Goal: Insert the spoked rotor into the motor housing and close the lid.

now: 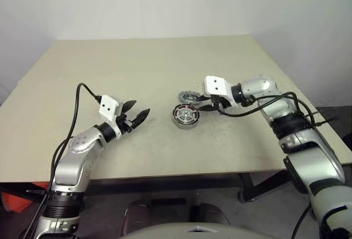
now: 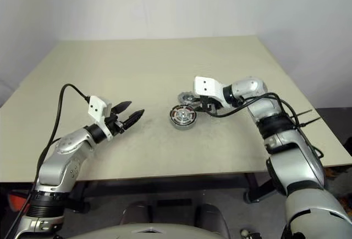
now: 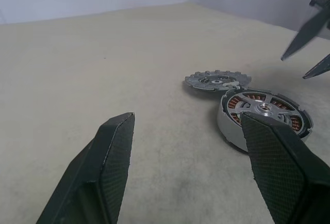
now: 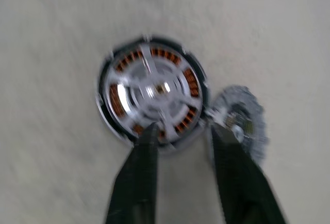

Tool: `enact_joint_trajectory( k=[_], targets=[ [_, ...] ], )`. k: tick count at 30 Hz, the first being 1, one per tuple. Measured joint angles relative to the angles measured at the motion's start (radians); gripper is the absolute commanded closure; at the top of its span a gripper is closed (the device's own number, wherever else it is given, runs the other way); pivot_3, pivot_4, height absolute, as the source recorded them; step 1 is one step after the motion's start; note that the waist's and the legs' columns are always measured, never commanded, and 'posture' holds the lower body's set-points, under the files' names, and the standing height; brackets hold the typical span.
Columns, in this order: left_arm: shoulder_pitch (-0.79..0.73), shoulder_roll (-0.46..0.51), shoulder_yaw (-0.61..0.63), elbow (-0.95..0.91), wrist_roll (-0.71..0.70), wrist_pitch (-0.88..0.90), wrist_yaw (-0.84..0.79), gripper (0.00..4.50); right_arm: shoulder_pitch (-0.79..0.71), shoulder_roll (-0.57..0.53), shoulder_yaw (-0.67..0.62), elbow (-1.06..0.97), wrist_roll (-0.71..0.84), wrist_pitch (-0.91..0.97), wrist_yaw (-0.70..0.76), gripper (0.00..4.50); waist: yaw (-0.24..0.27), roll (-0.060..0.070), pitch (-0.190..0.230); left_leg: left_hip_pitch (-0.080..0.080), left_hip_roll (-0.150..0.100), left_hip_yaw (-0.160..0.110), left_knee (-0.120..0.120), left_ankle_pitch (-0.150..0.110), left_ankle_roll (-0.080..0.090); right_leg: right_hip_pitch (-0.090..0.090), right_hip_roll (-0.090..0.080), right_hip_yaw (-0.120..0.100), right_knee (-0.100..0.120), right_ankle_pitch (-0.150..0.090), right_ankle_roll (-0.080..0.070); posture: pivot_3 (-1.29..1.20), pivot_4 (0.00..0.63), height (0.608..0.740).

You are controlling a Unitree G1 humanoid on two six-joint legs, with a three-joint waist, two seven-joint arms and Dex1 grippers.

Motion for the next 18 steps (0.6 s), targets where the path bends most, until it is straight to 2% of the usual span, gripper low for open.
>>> enact_joint_trajectory(
  k=[4, 8, 14, 18],
  targets=[
    [0.0, -0.006, -0.001, 0.001, 0.006, -0.009, 0.003, 1.04, -0.141, 0.034, 0.078, 0.179, -0.126, -0.245, -0.004, 2.07, -0.012, 0.0, 0.0, -0.001, 0.0, 0.0, 0.0, 0.0, 0.001, -0.001, 0.0, 0.0, 0.0, 0.0, -0.001, 0.0, 0.0, 0.74],
    [0.005, -0.01, -0.001, 0.001, 0.011, -0.014, 0.008, 1.04, -0.214, 0.08, 0.163, 0.333, -0.253, -0.428, -0.051, 2.07, -0.017, 0.0, 0.0, -0.001, 0.0, 0.0, 0.0, -0.001, 0.001, -0.002, 0.0, 0.0, 0.0, 0.0, -0.001, 0.0, 0.0, 0.74],
    [0.034, -0.013, 0.002, -0.014, 0.015, -0.018, 0.026, 1.04, -0.286, 0.099, 0.257, 0.481, -0.441, -0.568, -0.207, 2.07, -0.019, 0.0, 0.0, -0.002, 0.0, 0.0, 0.0, -0.001, 0.001, -0.005, 0.0, 0.0, 0.0, 0.0, -0.001, 0.0, 0.0, 0.74],
    [0.045, -0.013, 0.002, -0.024, 0.015, -0.019, 0.035, 1.04, -0.311, 0.118, 0.273, 0.526, -0.498, -0.602, -0.28, 2.07, -0.021, 0.0, 0.0, -0.002, 0.001, 0.0, 0.0, -0.001, 0.001, -0.005, 0.0, 0.0, 0.002, 0.0, -0.002, 0.0, 0.0, 0.74]
  ],
)
